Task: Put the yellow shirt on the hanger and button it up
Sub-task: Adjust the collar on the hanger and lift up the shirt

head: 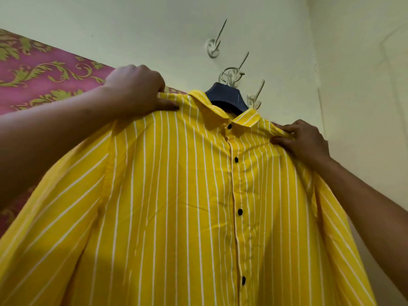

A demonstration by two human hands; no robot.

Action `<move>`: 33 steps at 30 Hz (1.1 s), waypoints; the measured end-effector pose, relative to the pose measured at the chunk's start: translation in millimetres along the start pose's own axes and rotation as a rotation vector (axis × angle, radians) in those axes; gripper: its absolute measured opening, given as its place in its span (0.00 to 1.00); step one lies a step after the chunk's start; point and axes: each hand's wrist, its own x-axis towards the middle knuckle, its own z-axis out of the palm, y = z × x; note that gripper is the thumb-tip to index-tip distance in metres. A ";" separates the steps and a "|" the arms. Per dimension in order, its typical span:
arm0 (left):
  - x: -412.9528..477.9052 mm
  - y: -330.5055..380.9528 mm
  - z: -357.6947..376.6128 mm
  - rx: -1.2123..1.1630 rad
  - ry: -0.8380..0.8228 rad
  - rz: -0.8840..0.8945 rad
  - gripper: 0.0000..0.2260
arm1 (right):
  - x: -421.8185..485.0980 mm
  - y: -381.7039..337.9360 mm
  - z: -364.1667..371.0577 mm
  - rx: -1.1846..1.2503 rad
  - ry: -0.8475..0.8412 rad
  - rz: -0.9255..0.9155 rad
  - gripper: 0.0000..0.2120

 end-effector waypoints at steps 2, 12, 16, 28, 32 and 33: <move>2.2 1.2 -1.2 0.012 -0.016 0.009 0.30 | 0.0 0.9 2.4 0.001 -0.009 0.009 0.22; 4.3 5.8 -1.4 -0.012 0.075 -0.008 0.29 | 6.4 4.6 -3.6 0.050 0.082 -0.013 0.18; 10.0 9.4 -3.0 0.002 0.028 -0.005 0.29 | 11.4 9.1 -0.3 0.079 -0.011 -0.002 0.18; 12.9 11.5 -10.1 0.056 -0.053 -0.009 0.31 | -1.2 10.4 25.2 0.204 -0.112 0.016 0.16; 11.1 12.9 -9.8 0.038 -0.088 -0.028 0.30 | 7.4 -5.8 10.6 -0.039 -0.341 0.026 0.09; 10.8 13.7 -9.2 0.032 -0.094 -0.032 0.30 | 11.0 -14.5 4.6 -0.107 -0.352 0.037 0.12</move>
